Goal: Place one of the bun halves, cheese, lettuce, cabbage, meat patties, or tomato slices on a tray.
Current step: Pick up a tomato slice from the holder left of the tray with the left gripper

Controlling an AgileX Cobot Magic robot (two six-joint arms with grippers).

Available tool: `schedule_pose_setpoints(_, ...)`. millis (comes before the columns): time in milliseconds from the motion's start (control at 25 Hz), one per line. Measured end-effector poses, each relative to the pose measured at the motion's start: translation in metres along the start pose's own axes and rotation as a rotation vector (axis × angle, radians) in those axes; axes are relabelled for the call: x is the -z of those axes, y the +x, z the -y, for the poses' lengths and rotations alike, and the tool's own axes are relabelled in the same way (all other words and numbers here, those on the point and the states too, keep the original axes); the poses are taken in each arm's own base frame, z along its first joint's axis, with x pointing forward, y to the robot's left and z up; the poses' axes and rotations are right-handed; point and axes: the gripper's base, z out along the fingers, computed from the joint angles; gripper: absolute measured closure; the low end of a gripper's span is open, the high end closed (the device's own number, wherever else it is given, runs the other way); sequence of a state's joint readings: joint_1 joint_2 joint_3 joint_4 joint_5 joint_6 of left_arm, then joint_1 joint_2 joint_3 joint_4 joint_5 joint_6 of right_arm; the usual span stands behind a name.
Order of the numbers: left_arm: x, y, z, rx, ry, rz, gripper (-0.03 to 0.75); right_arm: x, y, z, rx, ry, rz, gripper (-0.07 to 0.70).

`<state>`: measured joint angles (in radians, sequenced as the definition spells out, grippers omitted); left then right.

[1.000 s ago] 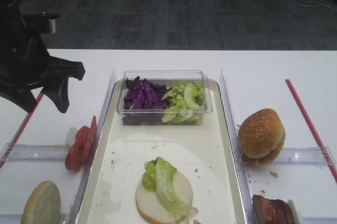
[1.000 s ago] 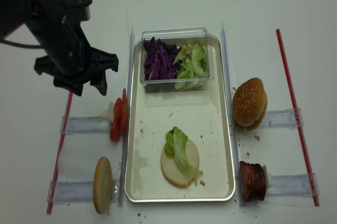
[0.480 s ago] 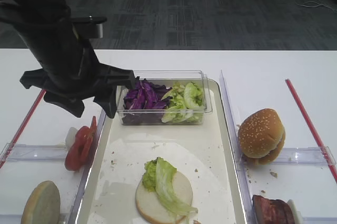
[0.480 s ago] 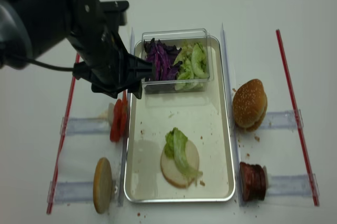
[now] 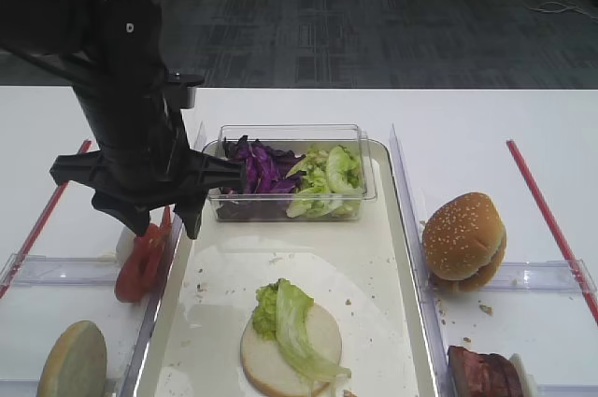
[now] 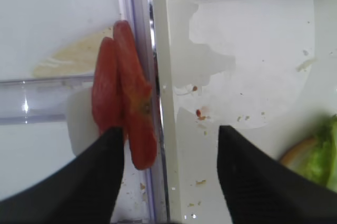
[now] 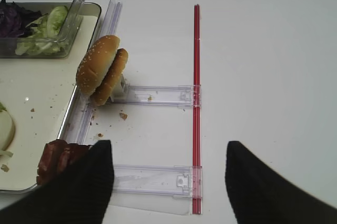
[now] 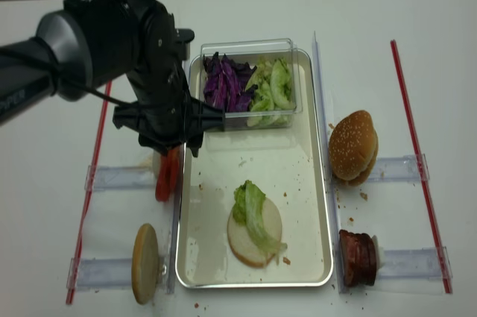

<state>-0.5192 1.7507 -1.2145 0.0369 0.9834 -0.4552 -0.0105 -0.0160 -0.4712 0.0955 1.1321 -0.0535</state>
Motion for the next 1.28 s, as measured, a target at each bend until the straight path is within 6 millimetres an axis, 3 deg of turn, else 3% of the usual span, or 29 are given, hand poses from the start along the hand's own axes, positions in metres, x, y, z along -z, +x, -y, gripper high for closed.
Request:
schedule_pose_setpoints(600, -0.031, -0.007, 0.002, -0.006, -0.041, -0.028, 0.421, 0.000, 0.000, 0.000, 0.000, 0.000, 0.000, 0.164)
schedule_pose_setpoints(880, -0.031, -0.008, -0.002, -0.002, -0.104, -0.004, 0.443, 0.000, 0.000, 0.000, 0.000, 0.000, 0.000, 0.164)
schedule_pose_setpoints(1280, -0.031, -0.008, -0.003, -0.002, -0.119, -0.006, 0.557, 0.000, 0.000, 0.000, 0.000, 0.000, 0.000, 0.164)
